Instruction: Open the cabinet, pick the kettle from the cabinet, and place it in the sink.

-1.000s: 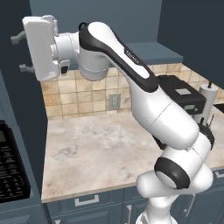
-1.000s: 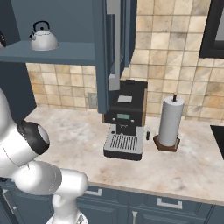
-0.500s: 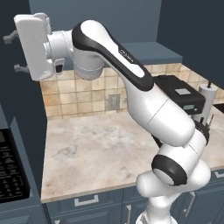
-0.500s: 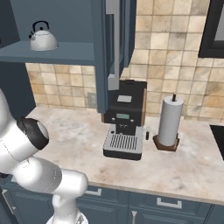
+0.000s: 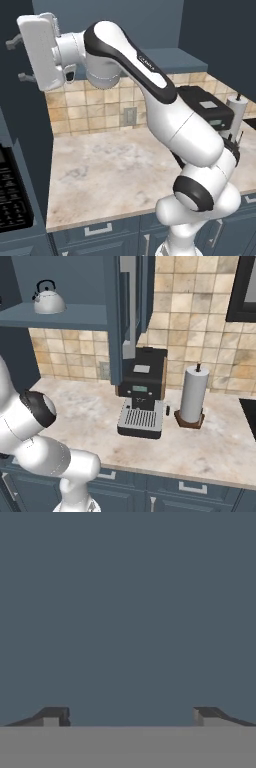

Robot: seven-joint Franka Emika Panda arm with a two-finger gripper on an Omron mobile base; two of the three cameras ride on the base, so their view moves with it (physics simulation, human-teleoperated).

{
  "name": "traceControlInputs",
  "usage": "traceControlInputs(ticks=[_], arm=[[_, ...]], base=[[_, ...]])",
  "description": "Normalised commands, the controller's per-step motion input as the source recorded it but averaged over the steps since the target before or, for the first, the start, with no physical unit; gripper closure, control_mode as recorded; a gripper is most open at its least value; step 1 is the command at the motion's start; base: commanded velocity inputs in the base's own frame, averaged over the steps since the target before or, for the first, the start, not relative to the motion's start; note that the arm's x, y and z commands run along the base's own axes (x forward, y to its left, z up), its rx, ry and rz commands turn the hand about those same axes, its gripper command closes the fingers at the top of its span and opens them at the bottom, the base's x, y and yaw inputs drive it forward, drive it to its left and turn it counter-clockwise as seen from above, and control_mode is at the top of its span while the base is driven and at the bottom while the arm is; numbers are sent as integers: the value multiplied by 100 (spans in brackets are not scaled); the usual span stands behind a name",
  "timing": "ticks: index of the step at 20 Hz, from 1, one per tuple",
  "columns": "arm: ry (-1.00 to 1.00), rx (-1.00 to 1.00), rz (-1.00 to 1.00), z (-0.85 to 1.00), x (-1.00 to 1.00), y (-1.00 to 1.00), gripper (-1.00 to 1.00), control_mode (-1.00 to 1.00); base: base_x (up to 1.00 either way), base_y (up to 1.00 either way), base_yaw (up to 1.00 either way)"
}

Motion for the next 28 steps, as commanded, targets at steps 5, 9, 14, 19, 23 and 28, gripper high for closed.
traceControlInputs(ticks=[5,9,14,19,23,28], arm=[[0,-9,0,0,0,-11,-100,-100],[0,-2,0,0,-3,-31,-100,-100],[0,0,0,2,-9,-40,-100,-100],[-3,-1,0,4,-15,-42,-100,-100],[-7,-3,0,4,-19,-41,-100,-100],[-14,-6,0,2,-18,-42,-100,-100]], base=[[0,0,0],[0,0,0],[0,0,0],[0,0,0],[0,0,0],[0,0,0]])
